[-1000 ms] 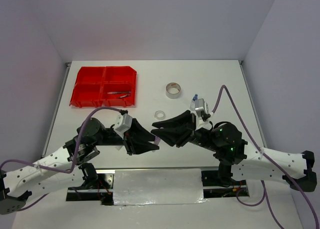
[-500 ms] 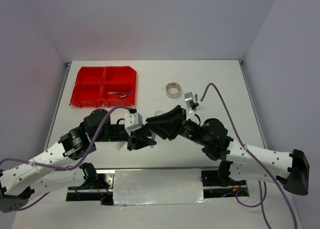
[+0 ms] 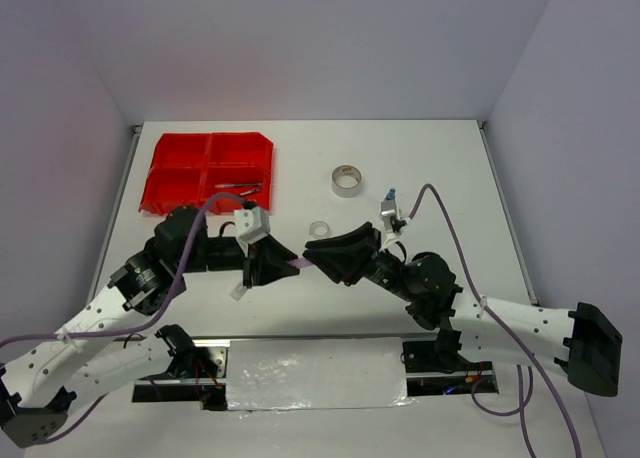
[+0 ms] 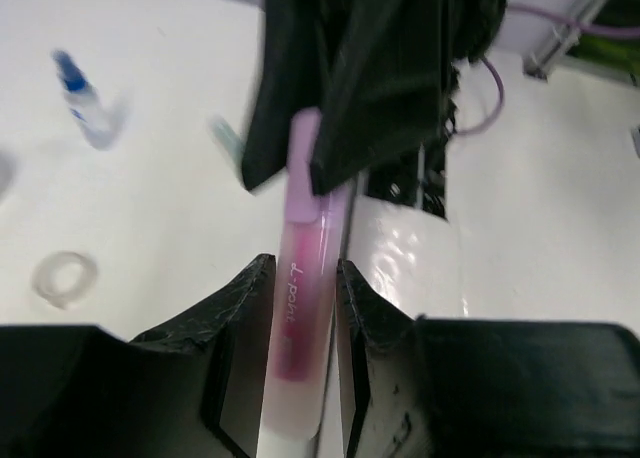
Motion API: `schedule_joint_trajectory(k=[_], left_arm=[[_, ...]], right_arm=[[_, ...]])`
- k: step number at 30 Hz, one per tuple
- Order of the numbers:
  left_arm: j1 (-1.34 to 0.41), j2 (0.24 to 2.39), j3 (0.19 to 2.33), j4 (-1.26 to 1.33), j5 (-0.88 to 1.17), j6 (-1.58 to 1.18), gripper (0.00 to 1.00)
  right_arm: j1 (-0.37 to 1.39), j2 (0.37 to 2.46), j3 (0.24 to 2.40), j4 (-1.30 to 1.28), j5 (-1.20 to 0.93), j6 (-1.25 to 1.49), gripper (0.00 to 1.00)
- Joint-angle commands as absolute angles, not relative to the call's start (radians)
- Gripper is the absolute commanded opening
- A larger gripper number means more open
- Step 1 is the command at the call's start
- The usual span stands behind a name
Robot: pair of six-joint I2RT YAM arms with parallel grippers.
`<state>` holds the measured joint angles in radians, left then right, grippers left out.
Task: Sort the stationery into containers
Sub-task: Close the pen cap on the pen.
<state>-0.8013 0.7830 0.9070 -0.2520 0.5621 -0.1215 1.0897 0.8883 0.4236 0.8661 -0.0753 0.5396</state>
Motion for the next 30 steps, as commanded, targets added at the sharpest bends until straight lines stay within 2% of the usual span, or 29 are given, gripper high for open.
schedule_joint_trajectory(k=[1,5,11,13,15,16,19,21,22,23,25,26,29,30], left_arm=[[-0.717,0.752,0.989,0.527,0.653,-0.245,0.00],[-0.695,0.790,0.988,0.465,0.644,-0.227,0.00],[-0.699,0.810,0.893,0.386,0.631,-0.224,0.00],[-0.699,0.751,0.775,0.442,0.449,-0.268,0.00],[-0.690,0.706,0.674,0.437,0.091,-0.351,0.00],[-0.687,0.671,0.660,0.424,0.025,-0.392,0.00],[-0.687,0.634,0.689,0.240,-0.217,-0.475,0.02],[-0.687,0.635,0.751,0.122,-0.253,-0.457,0.14],[-0.687,0.643,0.765,0.104,-0.191,-0.437,0.20],[-0.686,0.650,0.793,0.088,-0.151,-0.419,0.39],[-0.687,0.682,0.831,0.051,-0.015,-0.373,0.62],[-0.686,0.695,0.842,0.045,0.039,-0.355,0.80],[-0.687,0.738,0.877,0.011,0.144,-0.331,0.91],[-0.687,0.742,0.880,0.011,0.181,-0.309,0.92]], right_arm=[[1.120,1.041,0.293,0.558,-0.204,0.546,0.00],[1.118,1.040,0.288,0.592,-0.206,0.564,0.00],[1.091,0.830,0.448,0.324,0.010,0.520,0.00],[1.039,0.830,0.538,0.209,0.098,0.517,0.00],[0.948,0.860,0.555,0.207,0.118,0.490,0.00],[0.927,0.867,0.551,0.225,0.054,0.480,0.00],[0.885,0.877,0.596,0.219,0.044,0.454,0.00],[0.877,0.899,0.644,0.169,0.055,0.420,0.00],[0.876,0.917,0.690,0.160,0.051,0.407,0.00],[0.871,0.928,0.712,0.146,0.028,0.381,0.00],[0.870,0.951,0.771,0.091,0.006,0.353,0.00],[0.870,0.959,0.788,0.074,-0.036,0.327,0.00],[0.868,0.971,0.830,0.014,-0.102,0.304,0.00],[0.864,0.977,0.842,-0.023,-0.127,0.302,0.00]])
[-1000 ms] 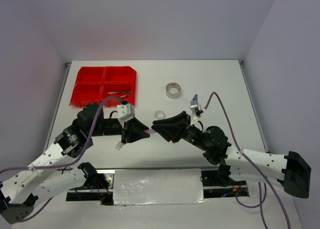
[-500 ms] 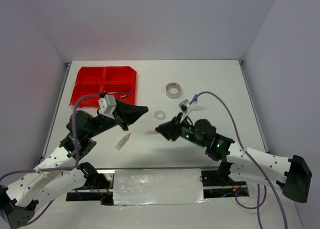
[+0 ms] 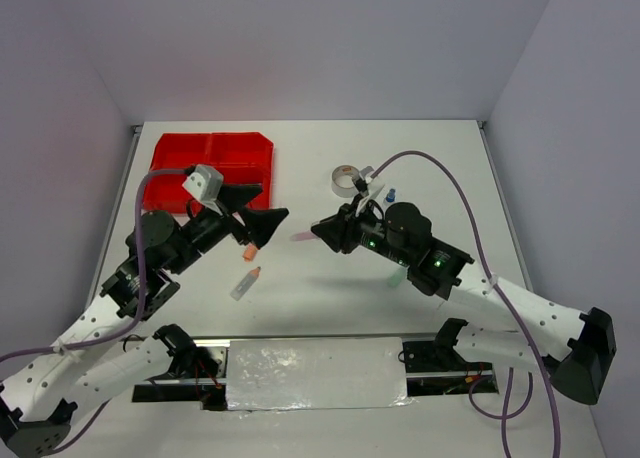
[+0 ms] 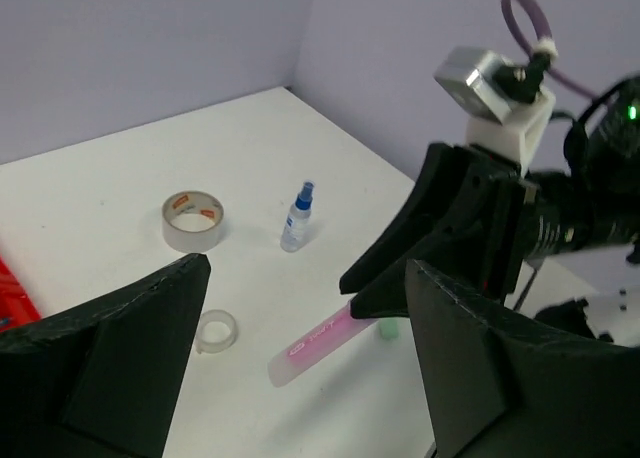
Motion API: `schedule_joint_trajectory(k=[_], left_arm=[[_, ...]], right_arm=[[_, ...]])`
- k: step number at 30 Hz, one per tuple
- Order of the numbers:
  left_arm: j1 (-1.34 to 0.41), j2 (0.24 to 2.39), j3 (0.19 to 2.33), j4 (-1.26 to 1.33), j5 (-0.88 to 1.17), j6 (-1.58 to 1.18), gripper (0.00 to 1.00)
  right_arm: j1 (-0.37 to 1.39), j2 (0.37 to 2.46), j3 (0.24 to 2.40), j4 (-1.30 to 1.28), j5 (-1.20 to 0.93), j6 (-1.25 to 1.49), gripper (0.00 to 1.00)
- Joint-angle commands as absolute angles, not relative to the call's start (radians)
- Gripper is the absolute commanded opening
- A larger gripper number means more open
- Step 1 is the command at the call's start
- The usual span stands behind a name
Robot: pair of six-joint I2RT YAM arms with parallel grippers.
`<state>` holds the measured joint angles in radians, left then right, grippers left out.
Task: Sort the stationery into containers
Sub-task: Close the pen cap on the pen, then place the pen in the storage box.
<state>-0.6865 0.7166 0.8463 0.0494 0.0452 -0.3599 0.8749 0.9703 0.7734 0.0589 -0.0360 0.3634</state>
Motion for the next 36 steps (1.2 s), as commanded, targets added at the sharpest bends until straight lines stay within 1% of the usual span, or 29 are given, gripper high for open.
schedule_joint_trajectory(k=[1,2,4,5,6,8,11,14,15,18,19,22,24,25,31,36], left_arm=[[-0.687,0.755,0.881,0.011,0.230,-0.287,0.92],[-0.689,0.759,0.881,0.017,0.365,-0.252,0.94],[-0.701,0.772,0.877,0.023,0.489,-0.223,0.94],[-0.734,0.773,0.876,0.032,0.542,-0.206,0.95],[-0.759,0.770,0.876,0.022,0.529,-0.151,0.96],[-0.842,0.769,0.868,0.003,0.435,-0.080,0.98],[-0.913,0.793,0.877,-0.032,0.381,-0.029,0.98],[-0.985,0.828,0.887,-0.043,0.278,0.033,0.98],[-1.002,0.848,0.890,-0.044,0.182,0.040,0.98],[-1.035,0.885,0.897,-0.040,0.100,0.049,0.96],[-1.043,0.891,0.900,-0.035,0.053,0.048,0.92],[-1.051,0.908,0.905,-0.022,0.005,0.040,0.80],[-1.052,0.919,0.902,-0.009,-0.037,0.041,0.76],[-1.052,0.925,0.902,-0.009,-0.052,0.040,0.72],[-1.058,0.931,0.894,0.041,-0.077,0.040,0.69],[-1.058,0.940,0.900,0.071,-0.017,0.037,0.55]], right_arm=[[0.859,0.979,0.874,-0.053,-0.146,0.301,0.00],[0.859,0.977,0.888,-0.075,-0.150,0.310,0.00],[0.853,0.956,0.916,-0.124,-0.153,0.334,0.00],[0.853,0.950,0.928,-0.146,-0.153,0.366,0.00],[0.851,0.943,0.955,-0.190,-0.150,0.385,0.00],[0.851,0.945,0.983,-0.265,-0.140,0.443,0.00],[0.851,0.946,1.037,-0.346,-0.097,0.512,0.00],[0.853,0.928,1.046,-0.364,-0.087,0.567,0.00],[0.851,0.922,1.042,-0.362,-0.094,0.580,0.00],[0.851,0.900,1.023,-0.337,-0.124,0.617,0.00],[0.851,0.894,1.020,-0.336,-0.120,0.629,0.00],[0.851,0.879,1.014,-0.324,-0.124,0.638,0.00],[0.853,0.880,1.014,-0.313,-0.152,0.641,0.00],[0.853,0.882,1.014,-0.308,-0.164,0.641,0.00],[0.854,0.893,1.009,-0.296,-0.175,0.643,0.00],[0.857,0.917,1.002,-0.284,-0.173,0.644,0.00]])
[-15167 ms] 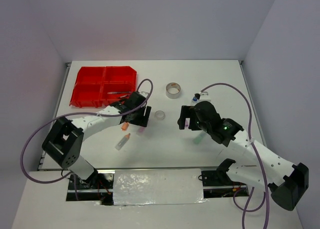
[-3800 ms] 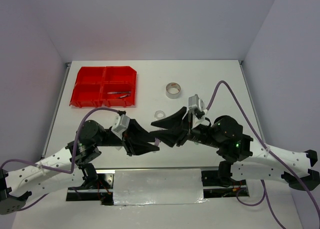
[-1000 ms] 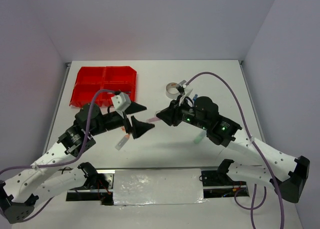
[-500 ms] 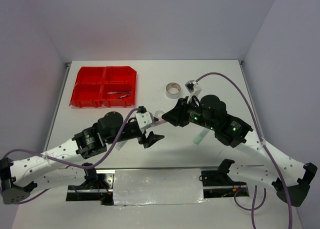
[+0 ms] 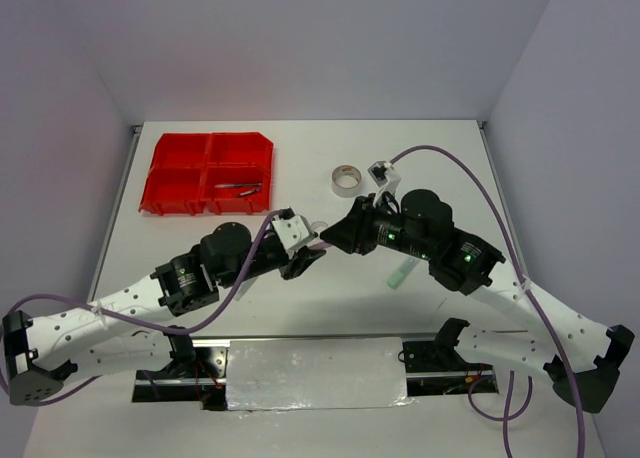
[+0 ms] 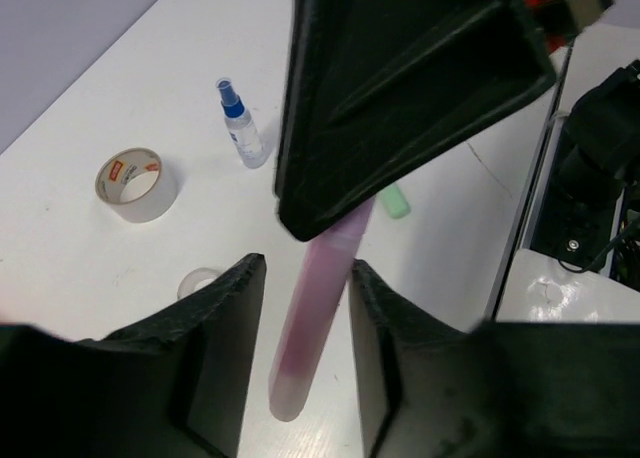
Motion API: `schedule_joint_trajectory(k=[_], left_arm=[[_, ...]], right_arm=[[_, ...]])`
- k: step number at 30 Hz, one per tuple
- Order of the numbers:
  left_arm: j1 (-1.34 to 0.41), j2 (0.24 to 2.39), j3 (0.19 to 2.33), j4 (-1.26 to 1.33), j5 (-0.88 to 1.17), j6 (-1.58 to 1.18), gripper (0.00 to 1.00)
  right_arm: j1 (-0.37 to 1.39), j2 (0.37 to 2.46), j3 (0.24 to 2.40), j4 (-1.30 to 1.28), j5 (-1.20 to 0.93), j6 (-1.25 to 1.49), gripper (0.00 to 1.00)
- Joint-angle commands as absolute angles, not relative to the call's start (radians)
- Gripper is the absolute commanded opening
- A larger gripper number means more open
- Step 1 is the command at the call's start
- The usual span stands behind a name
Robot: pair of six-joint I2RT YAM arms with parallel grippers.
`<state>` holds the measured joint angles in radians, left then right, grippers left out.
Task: Sort the stationery into containers
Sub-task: Place the pen in the storage box.
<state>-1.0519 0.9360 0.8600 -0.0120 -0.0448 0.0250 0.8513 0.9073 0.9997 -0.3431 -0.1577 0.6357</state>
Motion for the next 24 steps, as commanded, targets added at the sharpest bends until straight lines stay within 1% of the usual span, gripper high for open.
schedule_joint_trajectory(k=[1,3,4,5,8,10,14,15,16,17,18,19,20,24], left_arm=[[-1.058,0.946,0.905,0.071,-0.009,0.035,0.50],[-1.058,0.962,0.914,0.064,0.023,0.038,0.40],[-1.058,0.968,0.917,0.060,0.029,0.037,0.31],[-1.058,0.983,0.922,0.054,0.037,0.037,0.26],[-1.058,1.012,0.930,0.034,0.051,0.032,0.17],[-1.058,1.025,0.931,0.031,0.046,0.025,0.00],[-1.058,1.032,0.924,0.046,0.005,0.009,0.00],[-1.058,1.028,0.917,0.057,0.005,0.008,0.00],[-1.058,1.023,0.910,0.075,-0.047,0.009,0.00],[-1.058,1.014,0.899,0.077,-0.060,-0.029,0.00],[-1.058,1.011,0.896,0.078,-0.075,-0.029,0.00],[-1.058,1.008,0.891,0.072,-0.116,-0.034,0.00],[-1.058,1.005,0.888,0.069,-0.138,-0.035,0.00],[-1.054,1.002,0.859,0.067,-0.265,-0.073,0.00]], right_arm=[[0.856,0.925,1.002,-0.279,-0.173,0.646,0.00],[0.856,0.930,1.005,-0.275,-0.169,0.647,0.00],[0.856,0.933,1.006,-0.270,-0.167,0.649,0.00],[0.856,0.933,1.008,-0.265,-0.167,0.650,0.00],[0.856,0.933,1.017,-0.256,-0.166,0.655,0.00],[0.856,0.933,1.020,-0.247,-0.172,0.657,0.00],[0.854,0.930,1.019,-0.227,-0.170,0.660,0.00],[0.851,0.931,1.019,-0.229,-0.164,0.660,0.12],[0.850,0.930,1.019,-0.235,-0.147,0.666,0.30],[0.845,0.922,1.009,-0.245,-0.096,0.673,0.54],[0.821,0.901,1.002,-0.244,-0.069,0.692,0.86],[0.801,0.887,0.994,-0.250,-0.046,0.701,0.94],[0.778,0.873,0.983,-0.253,-0.022,0.712,0.98],[0.684,0.796,0.991,-0.290,0.130,0.729,1.00]])
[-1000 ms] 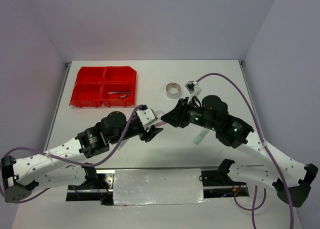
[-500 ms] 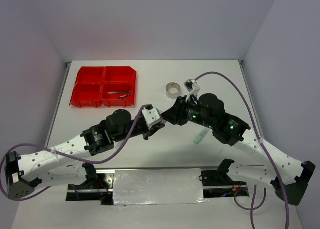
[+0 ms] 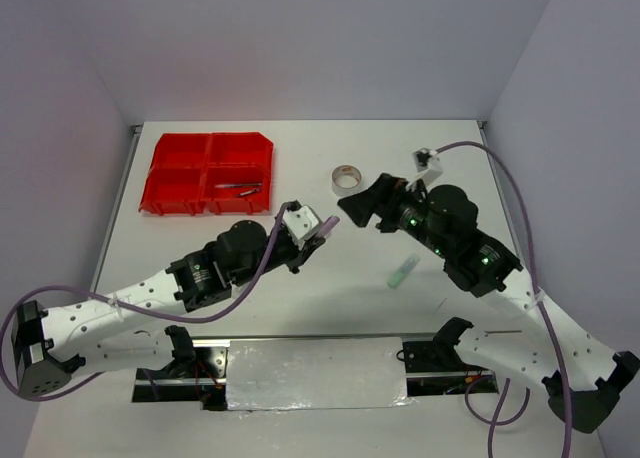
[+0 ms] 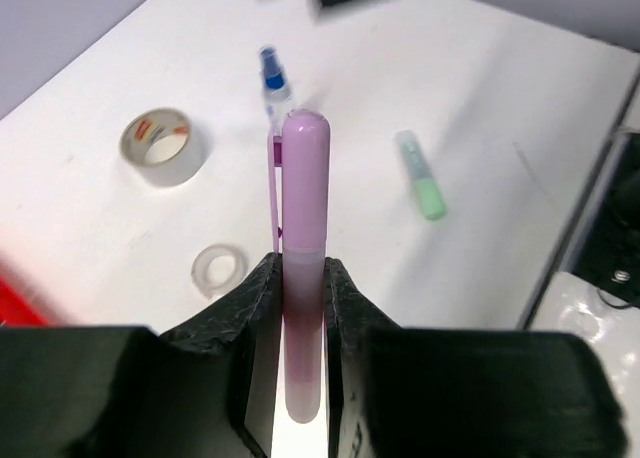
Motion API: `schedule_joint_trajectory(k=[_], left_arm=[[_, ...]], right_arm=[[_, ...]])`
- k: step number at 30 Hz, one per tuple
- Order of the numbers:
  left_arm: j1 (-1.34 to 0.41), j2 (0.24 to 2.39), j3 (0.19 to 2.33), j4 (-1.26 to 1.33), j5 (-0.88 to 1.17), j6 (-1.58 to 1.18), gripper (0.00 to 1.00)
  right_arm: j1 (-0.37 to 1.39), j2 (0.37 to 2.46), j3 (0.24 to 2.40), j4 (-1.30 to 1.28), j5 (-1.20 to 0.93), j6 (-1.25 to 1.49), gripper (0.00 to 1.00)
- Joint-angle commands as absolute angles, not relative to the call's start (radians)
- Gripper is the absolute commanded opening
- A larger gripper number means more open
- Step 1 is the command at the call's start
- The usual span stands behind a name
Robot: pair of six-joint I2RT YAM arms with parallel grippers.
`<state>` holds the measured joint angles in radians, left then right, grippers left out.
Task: Sort the stationery into containers
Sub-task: Place the pen in the storage box.
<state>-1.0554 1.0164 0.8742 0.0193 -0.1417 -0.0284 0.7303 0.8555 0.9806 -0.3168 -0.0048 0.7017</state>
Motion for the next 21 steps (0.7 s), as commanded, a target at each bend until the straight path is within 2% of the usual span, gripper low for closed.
schedule_joint_trajectory(k=[1,4,5,6,8,9,14,17,21], left_arm=[[-1.048,1.002,0.858,0.064,-0.290,-0.080,0.00],[-0.978,1.035,0.885,0.017,-0.443,-0.161,0.00],[-0.924,1.052,0.932,-0.065,-0.503,-0.205,0.00],[-0.782,1.071,0.960,-0.121,-0.529,-0.359,0.00],[-0.602,1.133,1.027,-0.191,-0.477,-0.502,0.00],[-0.442,1.158,1.055,-0.278,-0.422,-0.644,0.00],[-0.102,1.351,1.206,-0.334,-0.311,-0.911,0.00],[-0.017,1.465,1.271,-0.313,-0.325,-1.058,0.00],[0.054,1.600,1.339,-0.278,-0.376,-1.121,0.00]], right_arm=[[0.652,0.793,1.023,-0.348,0.155,0.723,1.00],[0.634,0.758,1.057,-0.438,0.253,0.680,1.00],[0.630,0.743,1.051,-0.443,0.262,0.658,1.00],[0.632,0.704,1.042,-0.443,0.267,0.652,1.00],[0.630,0.671,1.003,-0.434,0.253,0.635,1.00],[0.630,0.648,0.994,-0.434,0.246,0.635,1.00],[0.630,0.617,0.931,-0.449,0.160,0.629,1.00],[0.630,0.595,0.887,-0.423,0.105,0.623,1.00],[0.630,0.588,0.847,-0.407,0.061,0.612,1.00]])
